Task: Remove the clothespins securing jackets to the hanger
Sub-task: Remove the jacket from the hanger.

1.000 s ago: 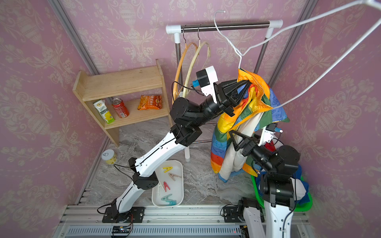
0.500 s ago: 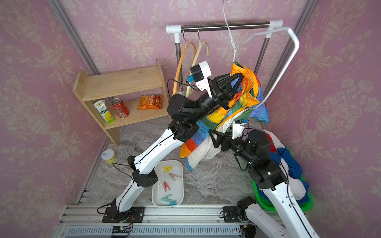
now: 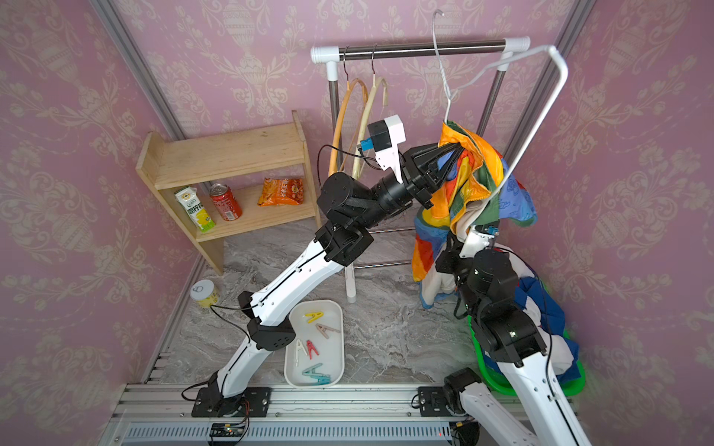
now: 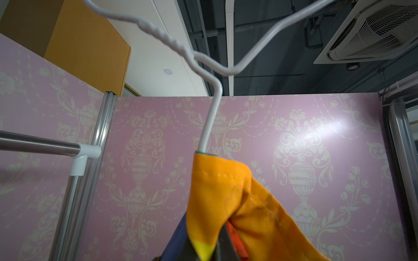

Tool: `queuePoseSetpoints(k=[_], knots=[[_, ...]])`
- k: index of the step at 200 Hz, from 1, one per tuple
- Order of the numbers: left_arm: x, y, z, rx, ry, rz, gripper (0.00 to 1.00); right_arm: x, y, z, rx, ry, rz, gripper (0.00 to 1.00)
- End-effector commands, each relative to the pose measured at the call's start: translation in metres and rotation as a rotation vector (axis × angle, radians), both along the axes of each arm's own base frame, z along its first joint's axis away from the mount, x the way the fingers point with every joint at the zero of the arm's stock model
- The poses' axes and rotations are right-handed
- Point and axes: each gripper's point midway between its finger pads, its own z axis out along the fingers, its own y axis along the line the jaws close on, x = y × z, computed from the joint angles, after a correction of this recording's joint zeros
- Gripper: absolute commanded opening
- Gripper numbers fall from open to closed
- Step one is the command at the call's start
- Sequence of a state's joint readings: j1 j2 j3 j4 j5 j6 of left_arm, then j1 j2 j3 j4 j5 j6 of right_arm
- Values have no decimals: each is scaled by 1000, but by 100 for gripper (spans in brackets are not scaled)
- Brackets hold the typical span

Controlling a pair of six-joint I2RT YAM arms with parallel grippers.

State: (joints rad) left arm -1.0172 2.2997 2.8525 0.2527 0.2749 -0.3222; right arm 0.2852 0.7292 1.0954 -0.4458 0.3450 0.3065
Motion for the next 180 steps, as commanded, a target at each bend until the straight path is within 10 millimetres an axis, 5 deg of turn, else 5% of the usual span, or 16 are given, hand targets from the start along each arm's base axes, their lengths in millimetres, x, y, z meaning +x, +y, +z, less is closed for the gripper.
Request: queuePoseSetpoints(k=[1, 47, 80, 135, 180], knots=[[5, -13, -15, 55, 36, -9, 0, -22, -36, 8, -26, 67, -146, 3], [11, -31, -47, 216, 66, 0, 0, -34, -46, -16, 21, 153, -190, 3], [11, -43, -67, 269, 119, -71, 0, -43, -77, -31, -56, 248, -361, 2], [11, -71, -93, 205, 208, -247, 0, -76, -135, 7, -256, 266, -645, 1], [7, -75, -97, 195, 214, -305, 0, -70, -168, 28, -269, 305, -722, 0]])
